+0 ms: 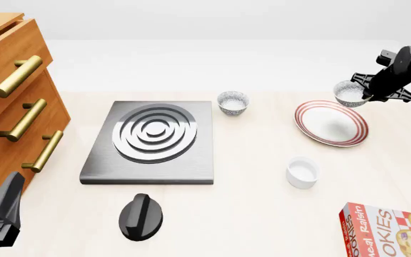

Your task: Pick the akita bowl next to the cookies box and place it on the plate.

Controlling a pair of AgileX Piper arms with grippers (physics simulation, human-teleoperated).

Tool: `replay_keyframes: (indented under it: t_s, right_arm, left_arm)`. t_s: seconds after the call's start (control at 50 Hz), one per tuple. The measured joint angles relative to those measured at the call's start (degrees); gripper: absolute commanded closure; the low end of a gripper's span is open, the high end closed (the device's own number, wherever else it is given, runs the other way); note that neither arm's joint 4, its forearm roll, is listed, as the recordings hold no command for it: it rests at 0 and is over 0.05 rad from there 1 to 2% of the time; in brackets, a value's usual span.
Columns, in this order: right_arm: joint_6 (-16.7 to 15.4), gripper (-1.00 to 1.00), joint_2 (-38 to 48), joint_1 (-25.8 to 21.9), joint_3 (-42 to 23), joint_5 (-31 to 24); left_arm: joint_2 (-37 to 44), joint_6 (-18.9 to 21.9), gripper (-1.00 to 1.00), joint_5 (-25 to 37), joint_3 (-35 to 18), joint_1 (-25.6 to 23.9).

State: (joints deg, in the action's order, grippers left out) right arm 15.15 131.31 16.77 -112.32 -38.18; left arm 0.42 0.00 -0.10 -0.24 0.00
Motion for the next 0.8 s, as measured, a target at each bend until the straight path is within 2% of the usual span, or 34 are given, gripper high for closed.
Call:
replay_keyframes:
  t_s: [0.5,0.8]
  right_arm:
    - [2.2,1.00,-3.5,-3.2,8.4,4.8]
    - [2.6,1.00,-3.4,-4.0,11.0,6.2]
  left_arm:
    - [0.0,0.0,-1.00,0.0,0.0,0.0]
    - [0.0,0.0,-1.00,0.0,0.0,0.0]
